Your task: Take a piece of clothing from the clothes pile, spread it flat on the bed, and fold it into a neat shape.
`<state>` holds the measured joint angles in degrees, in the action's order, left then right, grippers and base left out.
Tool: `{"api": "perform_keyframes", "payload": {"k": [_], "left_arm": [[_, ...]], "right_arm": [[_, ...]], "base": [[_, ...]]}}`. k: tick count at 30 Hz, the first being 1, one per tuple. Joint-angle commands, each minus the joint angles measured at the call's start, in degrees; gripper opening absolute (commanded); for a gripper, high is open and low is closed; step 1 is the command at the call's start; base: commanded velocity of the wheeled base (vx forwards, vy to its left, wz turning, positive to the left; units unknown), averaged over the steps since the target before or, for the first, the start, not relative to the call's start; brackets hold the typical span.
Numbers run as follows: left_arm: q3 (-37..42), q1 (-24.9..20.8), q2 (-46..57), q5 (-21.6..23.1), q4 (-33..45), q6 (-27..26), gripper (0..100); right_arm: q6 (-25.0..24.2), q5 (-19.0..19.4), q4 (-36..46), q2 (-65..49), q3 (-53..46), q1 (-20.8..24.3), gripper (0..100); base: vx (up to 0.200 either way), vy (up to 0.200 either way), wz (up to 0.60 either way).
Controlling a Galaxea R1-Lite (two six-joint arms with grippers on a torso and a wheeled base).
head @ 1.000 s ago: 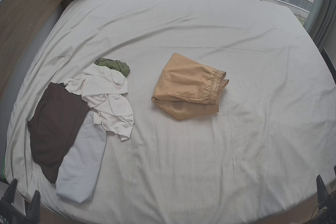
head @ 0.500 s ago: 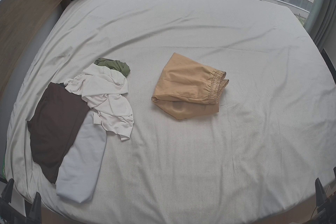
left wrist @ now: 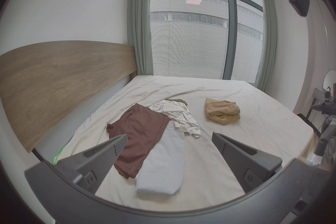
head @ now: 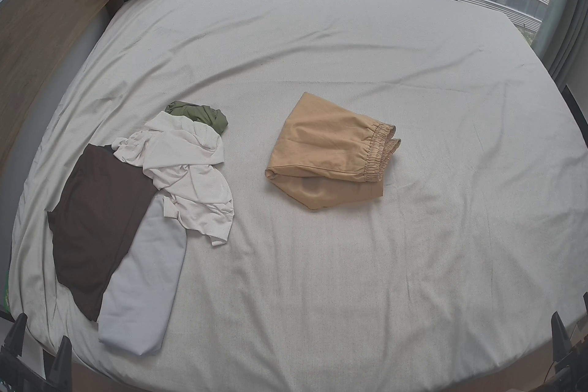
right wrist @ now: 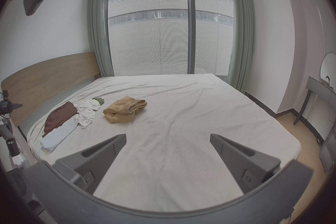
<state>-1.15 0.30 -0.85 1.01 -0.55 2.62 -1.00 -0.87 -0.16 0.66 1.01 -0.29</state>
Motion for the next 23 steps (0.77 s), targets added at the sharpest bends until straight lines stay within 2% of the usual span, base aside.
{"api": "perform_keyframes", "payload": {"k": [1, 7, 11, 23], "left_arm": [[0.44, -0.04, 0.85, 0.04, 0.11, -0.60, 100], [1.15, -0.04, 0.85, 0.04, 0.55, -2.53, 100], [1.15, -0.04, 0.85, 0.04, 0.46, -2.53, 100], [1.15, 0.05, 0.85, 0.04, 0.37, -2.36, 100]], "right_arm": [[-0.14, -0.01, -0.02, 0.40, -1.01, 0.03, 100], [0.47, 0.16, 0.07, 0.40, -1.01, -0.06, 100], [1.26, 2.10, -0.02, 0.40, -1.01, -0.06, 100], [1.18, 2.18, -0.02, 0.40, -1.01, -0.06, 100]], "base": [[0.000, 0.000, 0.00], [0.000, 0.000, 0.00], [0.000, 0.000, 0.00], [0.000, 0.000, 0.00]]}}
